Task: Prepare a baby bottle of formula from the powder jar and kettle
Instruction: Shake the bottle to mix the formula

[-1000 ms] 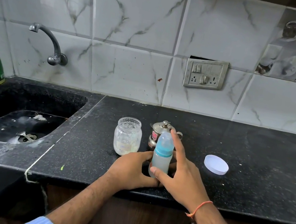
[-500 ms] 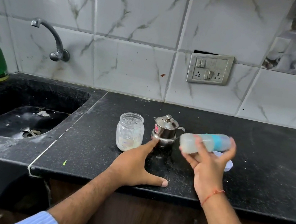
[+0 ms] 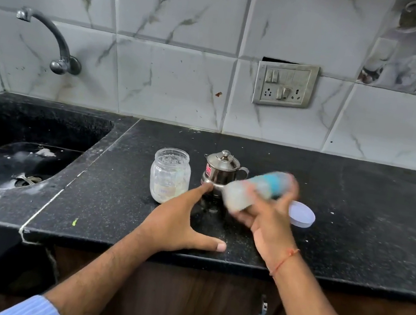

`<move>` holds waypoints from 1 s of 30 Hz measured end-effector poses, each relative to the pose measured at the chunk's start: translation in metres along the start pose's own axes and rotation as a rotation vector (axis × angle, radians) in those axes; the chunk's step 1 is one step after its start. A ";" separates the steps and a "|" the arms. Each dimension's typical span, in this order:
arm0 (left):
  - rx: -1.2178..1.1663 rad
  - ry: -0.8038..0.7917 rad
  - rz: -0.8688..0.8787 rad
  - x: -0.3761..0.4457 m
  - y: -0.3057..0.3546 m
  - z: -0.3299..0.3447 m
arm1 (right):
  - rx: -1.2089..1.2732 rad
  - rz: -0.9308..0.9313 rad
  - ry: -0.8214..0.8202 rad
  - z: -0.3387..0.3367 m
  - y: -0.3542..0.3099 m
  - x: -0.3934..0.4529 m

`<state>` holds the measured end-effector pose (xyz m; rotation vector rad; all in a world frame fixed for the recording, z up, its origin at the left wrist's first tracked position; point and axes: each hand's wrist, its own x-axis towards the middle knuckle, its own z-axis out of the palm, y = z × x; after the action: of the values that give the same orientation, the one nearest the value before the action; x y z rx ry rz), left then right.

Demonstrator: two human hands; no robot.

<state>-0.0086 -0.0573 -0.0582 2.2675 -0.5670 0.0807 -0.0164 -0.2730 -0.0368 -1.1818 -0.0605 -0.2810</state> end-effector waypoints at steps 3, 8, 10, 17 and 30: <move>-0.053 0.003 0.024 0.000 -0.001 0.001 | -0.120 -0.015 -0.066 0.003 0.005 -0.004; -0.060 0.010 0.024 -0.004 0.002 0.000 | -0.069 0.032 -0.078 -0.003 0.000 -0.007; -0.065 0.011 0.014 -0.003 0.001 0.000 | -0.017 -0.006 0.046 -0.001 0.003 -0.006; -0.024 0.015 0.025 -0.004 0.002 0.000 | 0.039 -0.029 0.103 0.006 0.003 -0.010; 0.076 0.036 0.043 0.000 -0.002 0.003 | 0.037 -0.035 0.080 -0.001 0.003 -0.006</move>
<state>-0.0084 -0.0580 -0.0611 2.3227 -0.6026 0.1665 -0.0218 -0.2715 -0.0407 -1.1322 -0.0163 -0.3568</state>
